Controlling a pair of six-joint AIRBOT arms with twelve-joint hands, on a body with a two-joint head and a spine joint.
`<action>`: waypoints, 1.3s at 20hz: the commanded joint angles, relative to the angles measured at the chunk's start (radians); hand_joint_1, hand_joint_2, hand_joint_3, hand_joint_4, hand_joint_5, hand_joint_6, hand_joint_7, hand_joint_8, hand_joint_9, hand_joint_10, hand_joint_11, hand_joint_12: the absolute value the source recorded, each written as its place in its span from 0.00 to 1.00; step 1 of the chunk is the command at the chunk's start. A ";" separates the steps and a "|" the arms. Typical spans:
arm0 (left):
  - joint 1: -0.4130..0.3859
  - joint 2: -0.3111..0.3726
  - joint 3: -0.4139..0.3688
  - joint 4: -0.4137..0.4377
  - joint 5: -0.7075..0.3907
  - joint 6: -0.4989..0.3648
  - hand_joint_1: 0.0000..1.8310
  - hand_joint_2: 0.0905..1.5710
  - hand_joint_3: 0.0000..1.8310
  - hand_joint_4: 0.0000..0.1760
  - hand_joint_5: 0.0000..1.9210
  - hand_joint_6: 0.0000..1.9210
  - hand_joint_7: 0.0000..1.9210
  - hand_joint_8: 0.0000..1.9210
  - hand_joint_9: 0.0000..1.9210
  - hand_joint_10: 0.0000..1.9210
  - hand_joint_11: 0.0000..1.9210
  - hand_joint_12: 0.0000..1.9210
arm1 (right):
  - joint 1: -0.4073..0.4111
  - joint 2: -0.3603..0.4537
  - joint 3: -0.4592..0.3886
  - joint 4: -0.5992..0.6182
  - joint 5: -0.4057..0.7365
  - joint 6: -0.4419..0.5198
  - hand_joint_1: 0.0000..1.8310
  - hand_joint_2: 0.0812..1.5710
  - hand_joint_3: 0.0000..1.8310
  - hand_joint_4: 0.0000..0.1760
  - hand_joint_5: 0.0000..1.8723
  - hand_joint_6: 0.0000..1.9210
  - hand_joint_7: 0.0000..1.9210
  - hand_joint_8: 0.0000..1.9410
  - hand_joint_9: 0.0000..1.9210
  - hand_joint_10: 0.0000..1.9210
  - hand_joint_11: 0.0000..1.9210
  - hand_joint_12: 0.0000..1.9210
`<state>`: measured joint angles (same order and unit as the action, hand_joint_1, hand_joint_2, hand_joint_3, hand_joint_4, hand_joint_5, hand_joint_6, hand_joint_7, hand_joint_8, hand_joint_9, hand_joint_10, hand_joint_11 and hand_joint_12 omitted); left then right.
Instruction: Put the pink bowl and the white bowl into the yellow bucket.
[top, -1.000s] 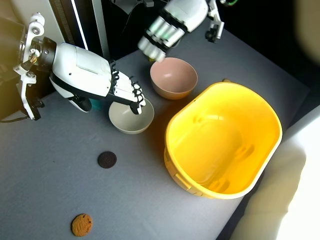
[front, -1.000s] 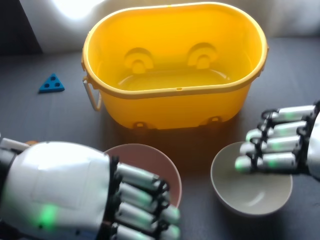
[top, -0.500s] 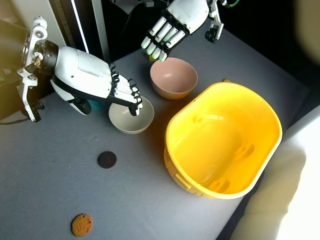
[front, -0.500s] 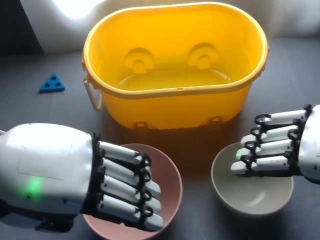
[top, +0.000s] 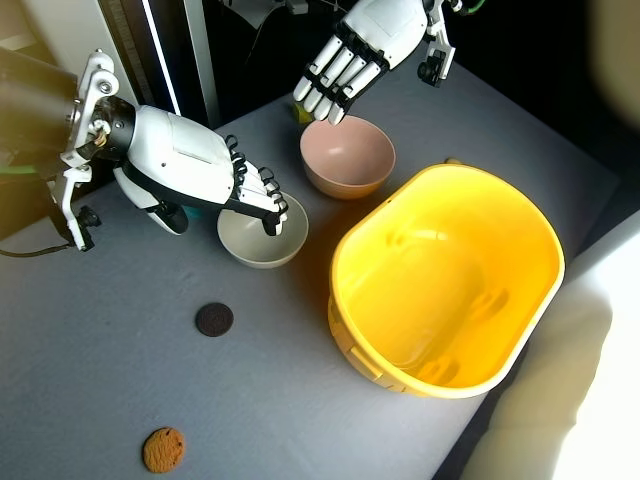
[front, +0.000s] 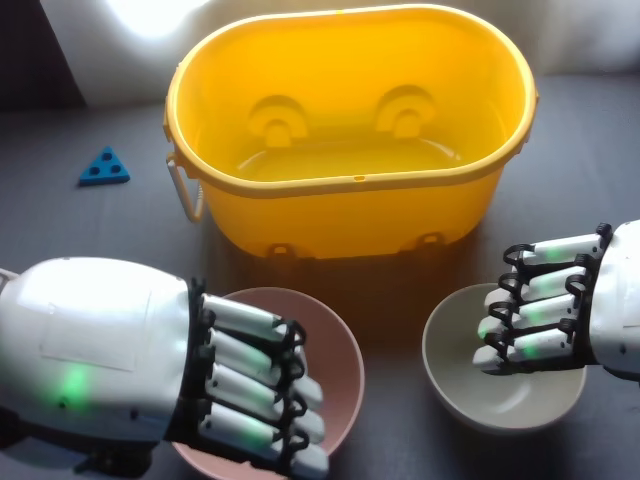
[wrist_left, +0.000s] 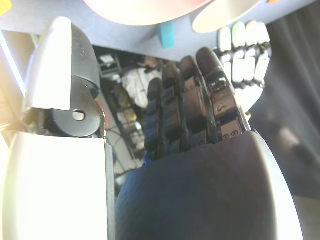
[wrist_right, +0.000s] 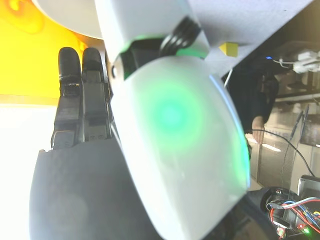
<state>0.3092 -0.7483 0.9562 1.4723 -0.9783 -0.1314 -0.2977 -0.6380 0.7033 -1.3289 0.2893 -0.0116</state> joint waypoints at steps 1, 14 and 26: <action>0.002 0.002 0.006 -0.073 -0.049 0.008 0.77 0.65 0.00 0.00 0.17 0.01 0.19 0.01 0.17 0.01 0.00 0.46 | 0.005 0.008 0.001 0.007 0.038 0.013 0.79 0.60 0.00 0.00 0.19 0.01 0.18 0.01 0.16 0.01 0.00 0.48; 0.102 -0.052 0.070 -0.152 -0.025 0.084 0.81 0.65 0.00 0.00 0.31 0.01 0.33 0.01 0.29 0.02 0.01 0.59 | -0.018 -0.053 0.048 -0.015 0.034 0.016 0.78 0.60 0.00 0.00 0.28 0.01 0.28 0.01 0.25 0.01 0.00 0.60; 0.138 -0.114 0.122 -0.175 0.008 0.116 0.80 0.65 0.00 0.00 0.30 0.01 0.32 0.00 0.28 0.01 0.00 0.59 | -0.039 -0.115 0.098 -0.017 0.034 0.015 0.77 0.61 0.00 0.00 0.28 0.00 0.27 0.00 0.25 0.00 0.00 0.57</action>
<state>0.4458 -0.8661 1.0771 1.3567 -0.9112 -0.0216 -0.3416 -0.7589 0.8017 -1.3655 0.2863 0.0029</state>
